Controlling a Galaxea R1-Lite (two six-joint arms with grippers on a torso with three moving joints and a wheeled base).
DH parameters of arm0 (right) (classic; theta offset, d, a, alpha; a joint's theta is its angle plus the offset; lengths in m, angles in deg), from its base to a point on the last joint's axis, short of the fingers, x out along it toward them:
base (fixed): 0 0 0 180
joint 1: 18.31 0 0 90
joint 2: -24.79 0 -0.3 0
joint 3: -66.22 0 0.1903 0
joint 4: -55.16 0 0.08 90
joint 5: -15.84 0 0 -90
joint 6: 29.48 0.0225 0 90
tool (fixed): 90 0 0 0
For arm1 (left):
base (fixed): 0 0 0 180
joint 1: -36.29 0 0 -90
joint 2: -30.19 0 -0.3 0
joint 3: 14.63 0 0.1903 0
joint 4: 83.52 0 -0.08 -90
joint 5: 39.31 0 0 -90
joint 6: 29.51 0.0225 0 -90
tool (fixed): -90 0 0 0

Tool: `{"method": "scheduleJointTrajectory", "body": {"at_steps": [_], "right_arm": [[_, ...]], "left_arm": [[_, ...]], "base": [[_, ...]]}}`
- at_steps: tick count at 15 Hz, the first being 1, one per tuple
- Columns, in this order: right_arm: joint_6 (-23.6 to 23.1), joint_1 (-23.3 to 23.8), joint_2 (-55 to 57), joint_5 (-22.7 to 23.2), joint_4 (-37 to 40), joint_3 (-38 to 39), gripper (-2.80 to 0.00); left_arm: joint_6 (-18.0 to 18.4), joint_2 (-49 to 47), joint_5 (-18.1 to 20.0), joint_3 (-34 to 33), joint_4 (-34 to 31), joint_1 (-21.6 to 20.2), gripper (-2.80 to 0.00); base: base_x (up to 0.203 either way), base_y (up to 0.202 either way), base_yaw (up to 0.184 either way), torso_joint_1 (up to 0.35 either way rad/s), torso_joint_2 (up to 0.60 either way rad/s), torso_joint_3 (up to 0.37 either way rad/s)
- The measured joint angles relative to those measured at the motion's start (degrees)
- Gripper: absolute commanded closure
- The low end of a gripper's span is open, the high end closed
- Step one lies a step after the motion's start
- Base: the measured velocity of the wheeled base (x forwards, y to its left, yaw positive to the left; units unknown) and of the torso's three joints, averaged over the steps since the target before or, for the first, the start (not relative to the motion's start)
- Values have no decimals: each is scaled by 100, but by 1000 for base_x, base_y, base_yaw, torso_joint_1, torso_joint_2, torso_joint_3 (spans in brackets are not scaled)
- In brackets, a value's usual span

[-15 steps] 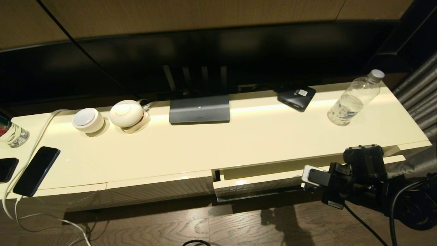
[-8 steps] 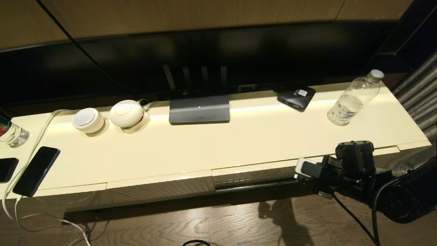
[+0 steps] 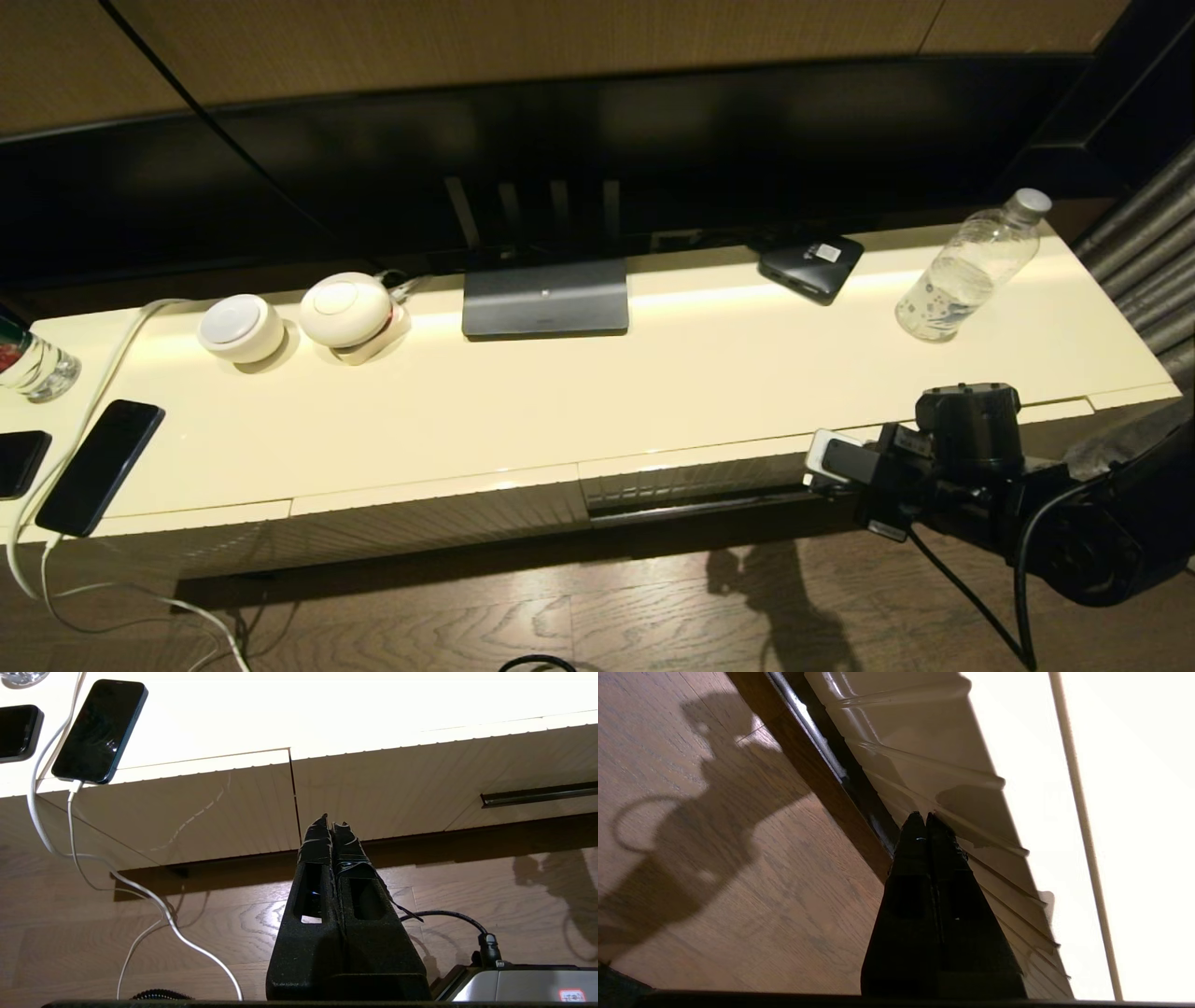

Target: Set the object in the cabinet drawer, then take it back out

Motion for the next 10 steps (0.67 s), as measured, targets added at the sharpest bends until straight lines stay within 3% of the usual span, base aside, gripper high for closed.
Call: {"method": "scheduleJointTrajectory", "body": {"at_steps": [3,10], "right_arm": [[6,44,-647,22,318,387,0],[482,443,-3649,118,2348,1285,0]], "left_arm": [[0,0,0,0,0,-2,0],[2,0,0,0,0,-2,0]], "base": [[0,0,0,0,0,0],[0,0,0,0,0,0]]}}
